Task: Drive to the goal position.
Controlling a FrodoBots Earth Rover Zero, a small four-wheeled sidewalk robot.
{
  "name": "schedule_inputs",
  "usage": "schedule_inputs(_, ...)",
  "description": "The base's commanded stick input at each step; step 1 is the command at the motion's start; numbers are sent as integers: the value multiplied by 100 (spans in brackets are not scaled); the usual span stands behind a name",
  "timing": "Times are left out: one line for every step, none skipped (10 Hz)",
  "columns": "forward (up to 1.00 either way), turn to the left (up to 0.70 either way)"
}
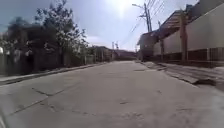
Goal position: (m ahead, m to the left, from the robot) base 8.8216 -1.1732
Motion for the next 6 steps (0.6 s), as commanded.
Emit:
schedule_inputs(100, -14)
schedule_inputs(100, 6)
schedule_inputs(100, 7)
schedule_inputs(100, 7)
schedule_inputs(100, 7)
schedule_inputs(76, 5)
